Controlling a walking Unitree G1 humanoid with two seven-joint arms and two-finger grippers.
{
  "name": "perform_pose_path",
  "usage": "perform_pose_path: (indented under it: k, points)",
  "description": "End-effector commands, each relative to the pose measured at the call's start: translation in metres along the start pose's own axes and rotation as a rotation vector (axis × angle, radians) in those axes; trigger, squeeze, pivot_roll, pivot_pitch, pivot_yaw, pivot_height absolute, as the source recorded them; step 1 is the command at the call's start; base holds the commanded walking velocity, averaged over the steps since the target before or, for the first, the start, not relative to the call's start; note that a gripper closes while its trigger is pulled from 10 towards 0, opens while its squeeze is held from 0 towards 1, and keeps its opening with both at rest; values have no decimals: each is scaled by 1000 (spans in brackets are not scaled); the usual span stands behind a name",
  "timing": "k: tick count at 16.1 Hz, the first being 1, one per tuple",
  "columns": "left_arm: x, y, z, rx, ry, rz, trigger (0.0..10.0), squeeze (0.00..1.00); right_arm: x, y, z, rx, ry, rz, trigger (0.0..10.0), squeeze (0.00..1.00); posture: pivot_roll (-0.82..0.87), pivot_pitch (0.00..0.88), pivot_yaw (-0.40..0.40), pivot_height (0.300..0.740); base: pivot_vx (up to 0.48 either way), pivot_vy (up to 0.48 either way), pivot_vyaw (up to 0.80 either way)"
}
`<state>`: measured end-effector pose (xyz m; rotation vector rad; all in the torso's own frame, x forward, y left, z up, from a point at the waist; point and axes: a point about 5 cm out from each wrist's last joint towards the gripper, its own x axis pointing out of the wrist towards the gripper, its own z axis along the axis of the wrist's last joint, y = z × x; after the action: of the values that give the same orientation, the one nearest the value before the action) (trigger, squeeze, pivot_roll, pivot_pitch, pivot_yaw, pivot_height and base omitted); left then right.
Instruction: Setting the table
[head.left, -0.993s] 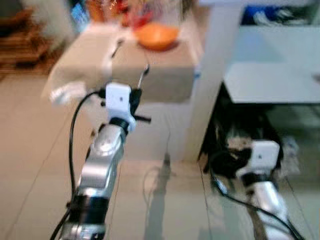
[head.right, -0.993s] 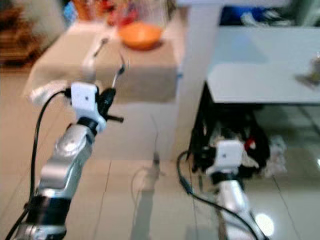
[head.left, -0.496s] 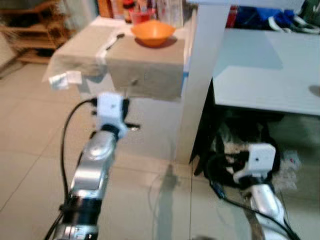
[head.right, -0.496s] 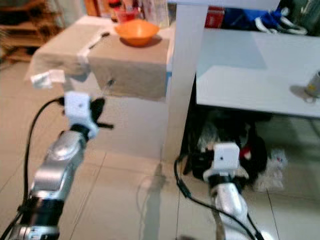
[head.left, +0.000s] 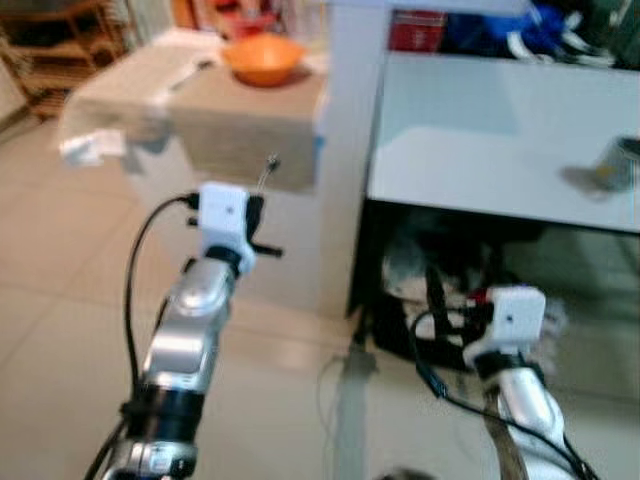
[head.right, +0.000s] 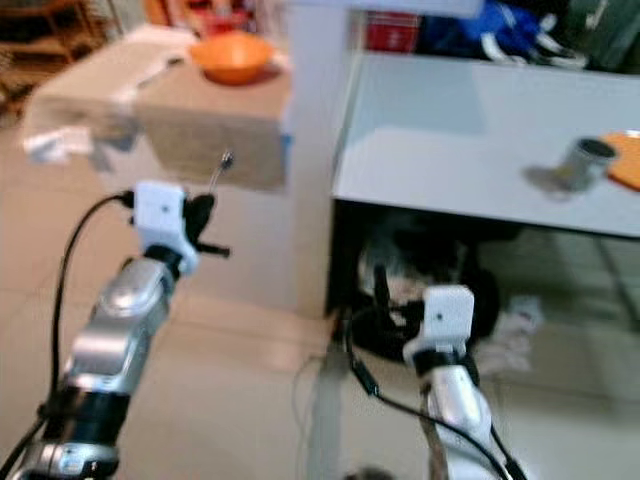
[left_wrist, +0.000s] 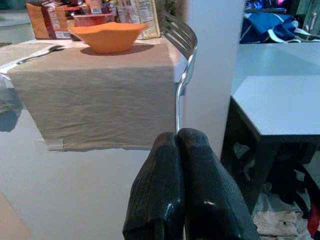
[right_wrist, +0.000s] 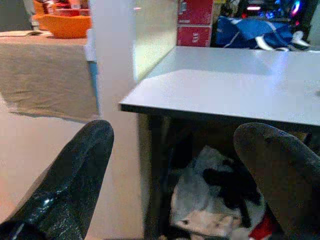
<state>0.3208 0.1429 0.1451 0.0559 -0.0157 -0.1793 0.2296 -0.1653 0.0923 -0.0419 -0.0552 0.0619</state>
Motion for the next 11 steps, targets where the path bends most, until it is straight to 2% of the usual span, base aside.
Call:
perform_pose_path:
  k: [1, 8, 11]
  points:
    - [3, -11, 4, -3, -16, -40, 0, 0, -1, -6, 1, -19, -7, -13, 10000, 0, -124, 0, 48, 736, 0, -442, 0]
    - [-1, -8, -2, -27, -6, -35, 0, 0, -4, -7, 0, -21, -11, -17, 10000, 0, -128, 0, 51, 736, 0, -426, 0]
    - [1, -7, -2, -21, -6, -49, 0, 0, -5, -5, -1, -16, -11, -19, 10000, 0, -129, 0, 58, 736, 251, -406, 0]
